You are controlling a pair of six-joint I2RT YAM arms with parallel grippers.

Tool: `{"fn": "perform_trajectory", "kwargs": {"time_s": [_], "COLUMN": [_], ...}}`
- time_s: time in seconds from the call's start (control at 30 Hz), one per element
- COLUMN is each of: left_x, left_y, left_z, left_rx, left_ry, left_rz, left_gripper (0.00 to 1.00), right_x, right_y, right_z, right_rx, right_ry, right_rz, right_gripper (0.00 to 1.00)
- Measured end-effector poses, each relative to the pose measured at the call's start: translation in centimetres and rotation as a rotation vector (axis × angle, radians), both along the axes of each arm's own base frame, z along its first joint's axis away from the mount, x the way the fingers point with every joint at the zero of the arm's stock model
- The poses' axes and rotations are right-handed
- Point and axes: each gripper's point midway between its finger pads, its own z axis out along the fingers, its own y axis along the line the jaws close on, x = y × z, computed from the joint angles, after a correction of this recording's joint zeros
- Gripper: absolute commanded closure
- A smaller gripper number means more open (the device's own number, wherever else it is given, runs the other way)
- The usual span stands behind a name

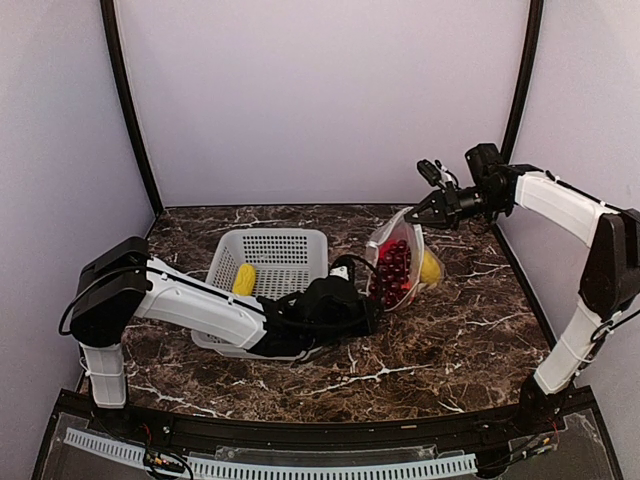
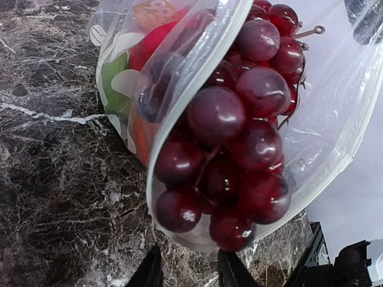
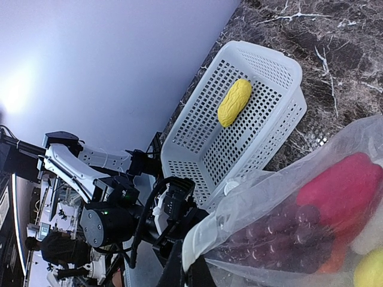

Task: Place the food in the zip-top bag and seal the zipper
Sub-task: Adjust the zipper food storage bag at the center of the board.

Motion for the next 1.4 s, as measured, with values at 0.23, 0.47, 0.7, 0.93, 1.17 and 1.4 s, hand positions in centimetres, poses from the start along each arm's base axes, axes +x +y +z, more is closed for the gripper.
{"fn": "perform_trajectory", "kwargs": {"time_s": [0.23, 0.47, 0.7, 0.93, 1.17, 1.4], "left_x": [0.9, 2.4, 5.1, 8.4, 9.7, 9.1], "left_y": [-0.5, -0.2, 0.1, -1.0, -2.6, -3.4], "left_z": [0.4, -1.0, -1.5, -1.1, 0.7, 1.4], "left_rx": [-0.015, -0.021, -0.077, -0.166, -0.248, -0.274], "left_ry": [0.012, 0.037, 0.04, -0.016, -0.051, -0.044], "left_rz": [0.039, 0.087, 0.148, 0.134, 0.08, 0.026], "left_gripper": [0.75, 0.81, 0.8, 0.86, 0.99, 0.99], "right_x": [-0.1, -0.1, -0.1, -0.2, -0.1, 0.2], "right_y": [0.0, -0.1, -0.2, -0.5, -0.8, -1.2], "right_z": [0.1, -0.2, -0.4, 0.0, 0.2, 0.4], "right_rx": [0.004, 0.003, 0.005, 0.017, 0.034, 0.042], "right_ry": [-0.003, 0.002, 0.004, -0.009, -0.007, -0.002], "right_rz": [0.001, -0.002, -0.001, -0.004, -0.005, -0.014], "right_gripper": [1.0, 1.0, 1.0, 1.0, 1.0, 1.0]}}
